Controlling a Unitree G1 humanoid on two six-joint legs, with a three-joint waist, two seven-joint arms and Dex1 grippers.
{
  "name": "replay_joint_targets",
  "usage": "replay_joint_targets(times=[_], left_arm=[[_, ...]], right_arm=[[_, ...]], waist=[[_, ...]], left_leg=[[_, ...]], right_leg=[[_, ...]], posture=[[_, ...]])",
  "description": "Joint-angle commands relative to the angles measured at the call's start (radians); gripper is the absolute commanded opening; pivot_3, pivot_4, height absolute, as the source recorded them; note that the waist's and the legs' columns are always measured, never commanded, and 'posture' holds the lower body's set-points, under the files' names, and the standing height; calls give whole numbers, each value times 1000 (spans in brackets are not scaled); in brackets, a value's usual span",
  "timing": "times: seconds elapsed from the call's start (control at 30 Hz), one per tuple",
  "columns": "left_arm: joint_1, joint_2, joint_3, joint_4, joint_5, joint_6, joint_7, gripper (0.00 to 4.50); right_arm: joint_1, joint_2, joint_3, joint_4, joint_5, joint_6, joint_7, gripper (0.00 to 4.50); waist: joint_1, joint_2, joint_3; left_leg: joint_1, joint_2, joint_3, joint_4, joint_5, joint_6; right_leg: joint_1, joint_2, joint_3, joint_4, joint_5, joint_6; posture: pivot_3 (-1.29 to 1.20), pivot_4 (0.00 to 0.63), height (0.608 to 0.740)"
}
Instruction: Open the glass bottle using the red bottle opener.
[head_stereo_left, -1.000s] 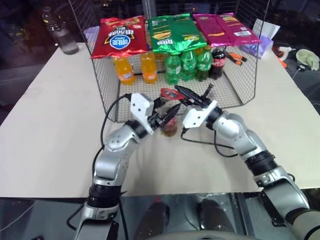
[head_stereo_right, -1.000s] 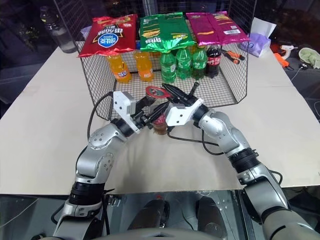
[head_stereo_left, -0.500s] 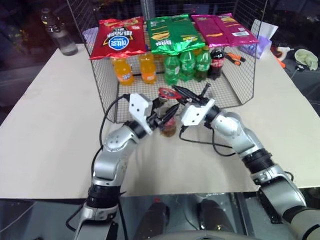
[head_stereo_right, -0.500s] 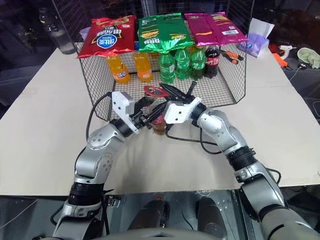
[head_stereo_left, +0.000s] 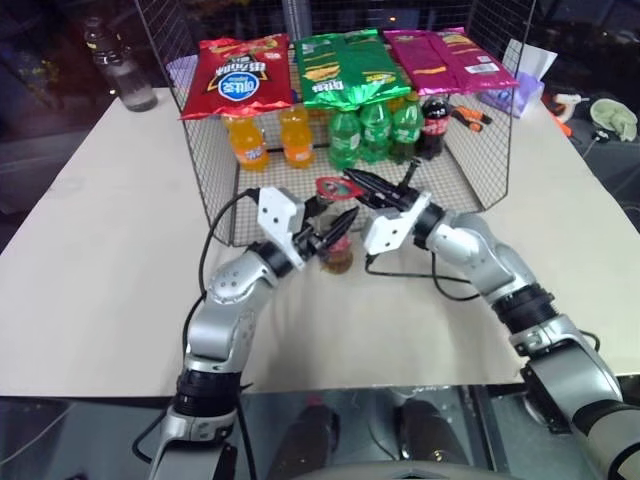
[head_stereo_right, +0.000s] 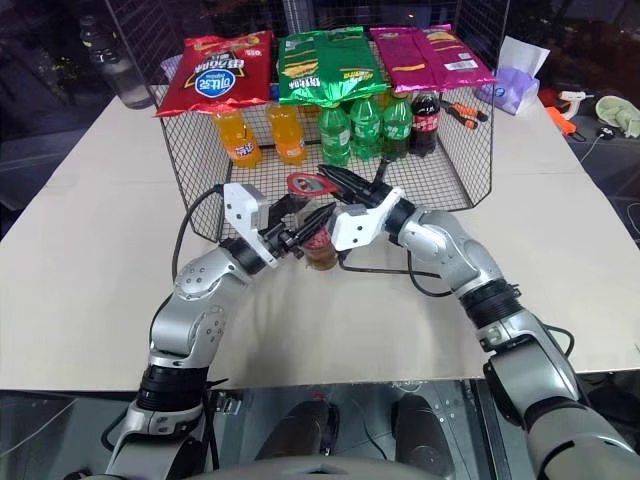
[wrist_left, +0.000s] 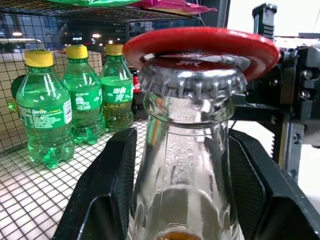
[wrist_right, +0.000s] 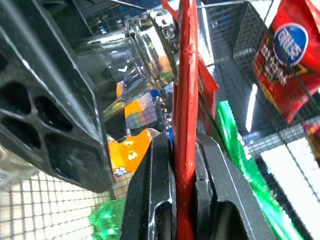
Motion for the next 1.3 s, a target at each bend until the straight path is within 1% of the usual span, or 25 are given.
replay_joint_targets(times=[0.03,0.2,0.43,0.6,0.7,0.9,0.97,1.1,1.2,1.3], left_arm=[[-5,-9,-24,4,-3,11,-4,2102],[-6,-10,-28,8,-4,10,-8,2102],[0,-15,-30,16,1,2,-9,2102],[6,-14,-30,12,0,4,-13,2102],[6,-12,-30,15,0,3,-17,2102],[3,-11,-30,20,2,3,-20,2102],[3,-12,-31,21,1,3,-23,2102],[2,-12,-33,26,1,1,-25,2102],[1,-11,-33,27,2,0,-24,2102],[2,-11,-34,26,2,0,-23,2102]], right_arm=[[-27,-39,70,19,-59,-70,43,0],[-90,-77,88,60,-95,-135,24,0],[-172,-111,80,113,-147,-191,-25,0],[-210,-128,74,117,-140,-222,-32,0],[-199,-120,71,118,-92,-228,-5,0],[-154,-124,80,64,-101,-228,7,0],[-148,-113,70,53,-66,-210,23,0],[-113,-87,48,69,57,-165,80,0],[-55,-64,33,64,141,-123,119,0],[-15,-52,22,60,171,-105,129,0]], waist=[[0,0,0],[0,0,0],[1,0,0],[2,0,0],[2,0,0],[3,0,0],[3,0,0],[5,0,0],[5,0,0],[5,0,0]], left_leg=[[0,0,0,0,0,0],[0,0,0,-2,0,0],[0,0,-1,-3,0,0],[-1,0,-2,-4,0,0],[-1,0,-2,-5,0,0],[-1,0,-3,-5,0,0],[-1,0,-3,-5,0,0],[-1,0,-4,-5,0,0],[-1,0,-4,-5,0,0],[-1,0,-5,-4,0,0]], right_leg=[[0,0,0,0,0,0],[0,0,0,-2,0,0],[1,0,-1,-6,0,0],[2,0,-3,-9,0,0],[2,0,-3,-10,0,0],[2,-1,-4,-10,0,0],[2,-1,-3,-10,0,0],[3,-1,-4,-10,0,0],[3,-1,-5,-11,0,0],[4,-1,-5,-11,0,0]], posture=[[0,150,740],[0,150,740],[0,150,740],[0,150,740],[0,150,740],[0,150,740],[0,150,740],[0,150,740],[0,150,740],[0,150,740]])
